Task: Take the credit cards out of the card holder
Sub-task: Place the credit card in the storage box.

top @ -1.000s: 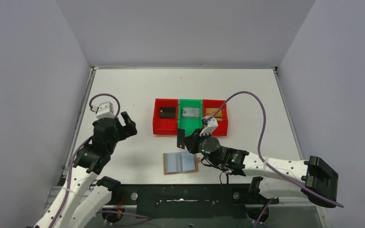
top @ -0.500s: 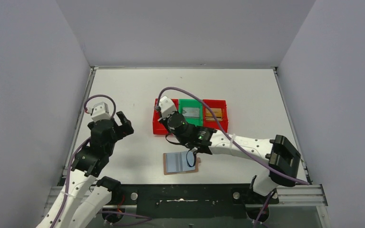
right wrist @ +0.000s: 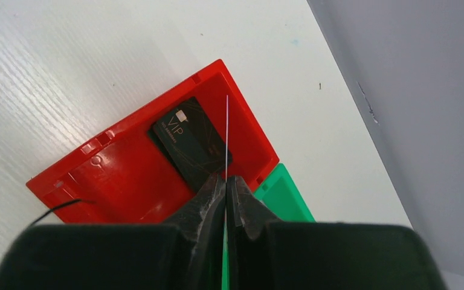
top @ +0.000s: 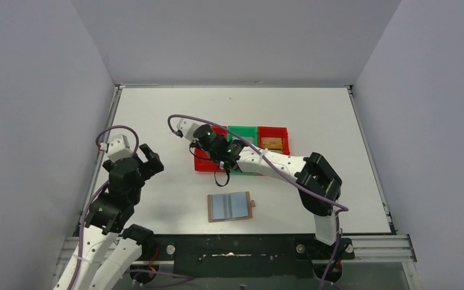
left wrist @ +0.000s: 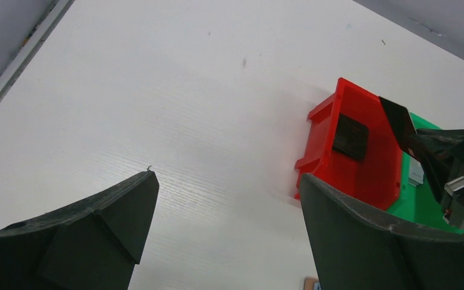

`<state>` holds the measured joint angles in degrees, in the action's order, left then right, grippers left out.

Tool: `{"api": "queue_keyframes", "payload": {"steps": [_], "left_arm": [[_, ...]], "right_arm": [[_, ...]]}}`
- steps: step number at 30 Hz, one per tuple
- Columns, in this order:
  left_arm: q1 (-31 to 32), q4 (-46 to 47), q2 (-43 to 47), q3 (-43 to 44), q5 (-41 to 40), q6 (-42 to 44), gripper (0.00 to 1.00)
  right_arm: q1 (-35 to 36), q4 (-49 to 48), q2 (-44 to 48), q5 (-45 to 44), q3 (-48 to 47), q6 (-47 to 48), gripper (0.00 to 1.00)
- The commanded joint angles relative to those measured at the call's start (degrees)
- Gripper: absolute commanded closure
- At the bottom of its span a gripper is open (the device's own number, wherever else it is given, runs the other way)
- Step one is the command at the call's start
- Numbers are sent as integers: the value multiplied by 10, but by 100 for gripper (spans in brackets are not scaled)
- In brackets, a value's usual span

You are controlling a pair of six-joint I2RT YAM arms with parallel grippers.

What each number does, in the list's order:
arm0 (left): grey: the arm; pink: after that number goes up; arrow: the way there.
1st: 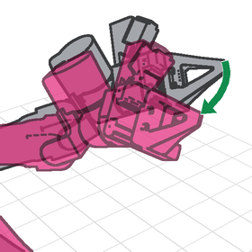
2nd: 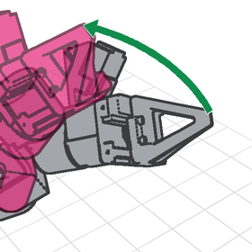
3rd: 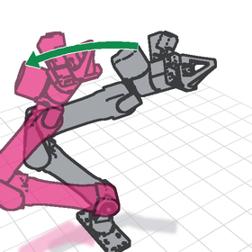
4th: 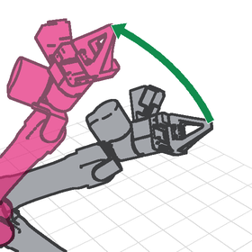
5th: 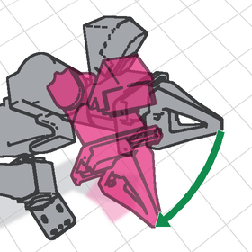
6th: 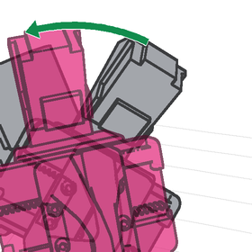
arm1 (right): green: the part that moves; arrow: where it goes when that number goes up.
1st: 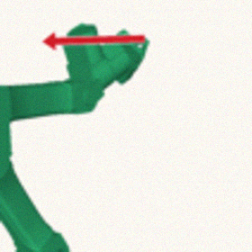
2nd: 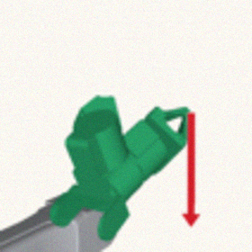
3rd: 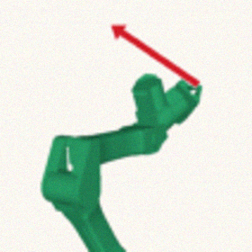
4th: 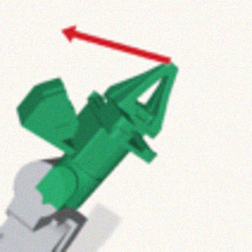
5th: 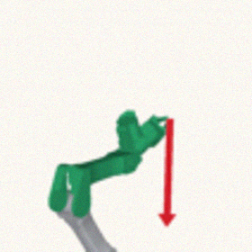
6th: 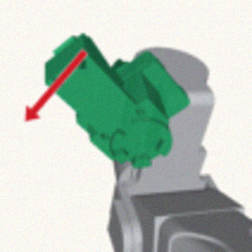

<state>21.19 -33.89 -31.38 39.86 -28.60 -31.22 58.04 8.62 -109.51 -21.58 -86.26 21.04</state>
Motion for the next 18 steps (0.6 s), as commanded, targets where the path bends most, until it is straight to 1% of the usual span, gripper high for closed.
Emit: {"api": "queue_keyframes", "payload": {"steps": [1,6,9,18], "left_arm": [[-5,8,30,4,-37,-11,12],[-6,8,66,1,-58,-19,12],[-6,12,85,-5,-59,-20,12],[-6,18,82,-8,-47,-19,11]], "right_arm": [[-15,-7,-13,42,-25,31,100],[-18,-3,-49,47,-43,51,100],[-21,-6,-66,45,-48,81,100],[-32,9,-101,29,-68,136,100]]}}
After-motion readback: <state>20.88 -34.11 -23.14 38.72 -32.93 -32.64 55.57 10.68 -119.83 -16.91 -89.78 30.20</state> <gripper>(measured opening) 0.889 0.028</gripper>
